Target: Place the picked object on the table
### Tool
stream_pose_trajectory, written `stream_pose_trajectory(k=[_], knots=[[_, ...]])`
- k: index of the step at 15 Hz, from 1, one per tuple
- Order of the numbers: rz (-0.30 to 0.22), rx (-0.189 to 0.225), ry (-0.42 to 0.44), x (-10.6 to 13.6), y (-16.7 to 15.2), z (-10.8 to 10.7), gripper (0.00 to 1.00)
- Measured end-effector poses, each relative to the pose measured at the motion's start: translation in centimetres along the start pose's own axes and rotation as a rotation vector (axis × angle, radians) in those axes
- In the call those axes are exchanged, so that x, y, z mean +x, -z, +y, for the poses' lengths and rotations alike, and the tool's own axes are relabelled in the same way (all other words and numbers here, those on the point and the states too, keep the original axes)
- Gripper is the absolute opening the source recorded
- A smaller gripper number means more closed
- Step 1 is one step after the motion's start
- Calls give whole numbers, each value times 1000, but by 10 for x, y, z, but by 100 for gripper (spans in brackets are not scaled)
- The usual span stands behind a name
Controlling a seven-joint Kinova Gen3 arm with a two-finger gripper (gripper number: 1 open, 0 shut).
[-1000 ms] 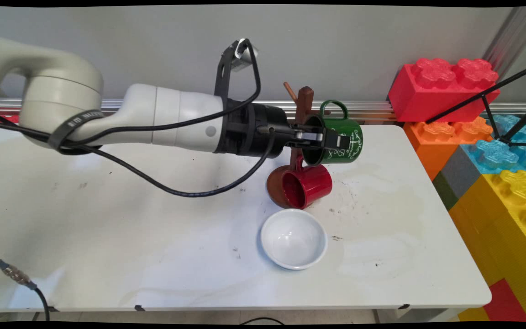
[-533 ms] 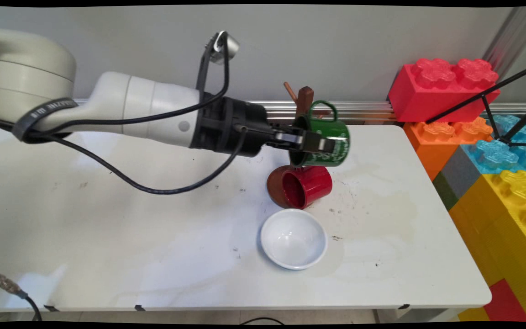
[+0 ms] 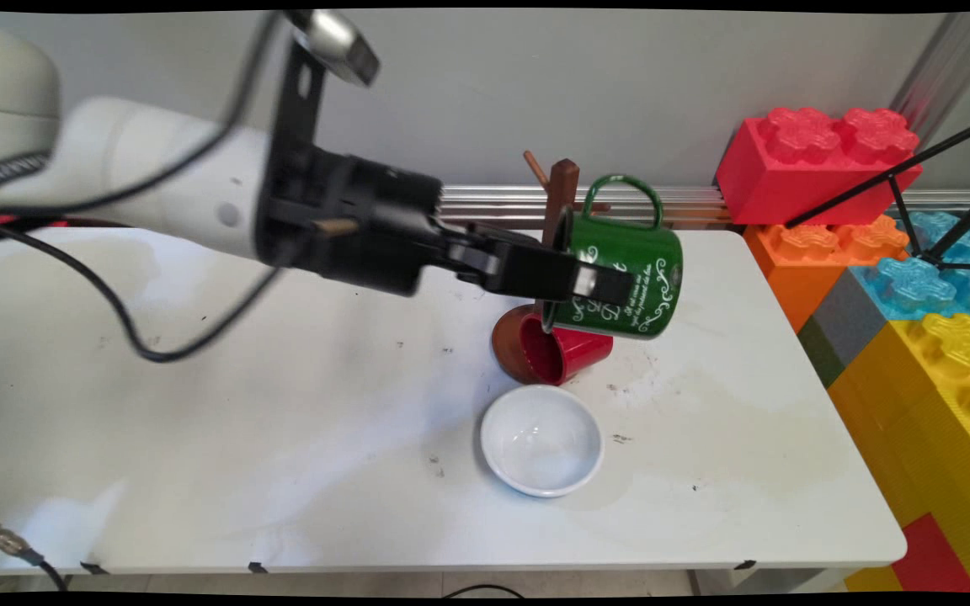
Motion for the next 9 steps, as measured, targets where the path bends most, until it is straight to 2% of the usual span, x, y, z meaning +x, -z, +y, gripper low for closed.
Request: stream_pose_trajectory(k=[2,3,5,9], knots=[[-21,-33,-52,7,15,11,0],[-39,-36,-78,11,22,14,0],[-78,-5,-113,17,35,12,0],[-147,104,-165,27,63,-11,0]])
